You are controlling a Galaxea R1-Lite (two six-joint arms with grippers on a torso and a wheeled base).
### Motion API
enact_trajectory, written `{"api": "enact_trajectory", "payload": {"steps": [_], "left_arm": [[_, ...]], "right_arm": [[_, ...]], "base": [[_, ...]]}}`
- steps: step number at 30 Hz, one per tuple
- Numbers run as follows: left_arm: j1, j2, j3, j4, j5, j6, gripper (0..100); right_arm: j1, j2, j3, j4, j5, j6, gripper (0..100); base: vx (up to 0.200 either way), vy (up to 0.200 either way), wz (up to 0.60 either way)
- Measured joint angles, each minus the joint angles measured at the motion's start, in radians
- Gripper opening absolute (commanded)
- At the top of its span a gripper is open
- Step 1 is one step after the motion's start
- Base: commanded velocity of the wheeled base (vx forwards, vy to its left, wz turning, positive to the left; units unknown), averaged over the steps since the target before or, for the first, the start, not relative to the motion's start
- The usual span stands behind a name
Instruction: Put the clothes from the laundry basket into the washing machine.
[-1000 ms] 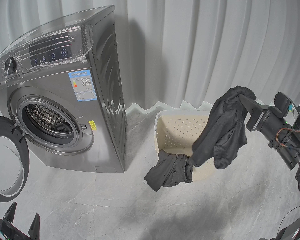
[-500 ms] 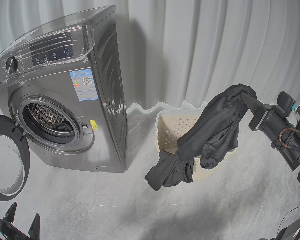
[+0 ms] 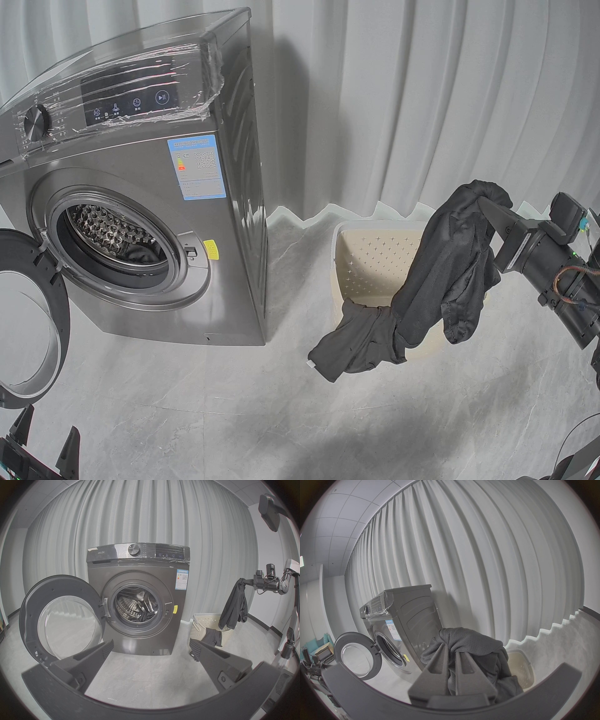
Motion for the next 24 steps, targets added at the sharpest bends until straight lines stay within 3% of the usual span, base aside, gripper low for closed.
{"api": "enact_trajectory", "payload": {"steps": [9,18,24], "left_arm": [[0.001,0.0,0.0,0.0,0.0,0.0,100],[0.0,0.0,0.0,0.0,0.001,0.0,100],[0.0,0.0,0.0,0.0,0.001,0.0,100]], "right_arm": [[0.012,0.0,0.024,-0.001,0.009,0.0,0],[0.023,0.003,0.027,-0.002,0.011,0.001,0],[0.03,0.004,0.034,-0.002,0.012,0.001,0]], "base": [[0.0,0.2,0.0],[0.0,0.0,0.0],[-0.2,0.0,0.0]]}}
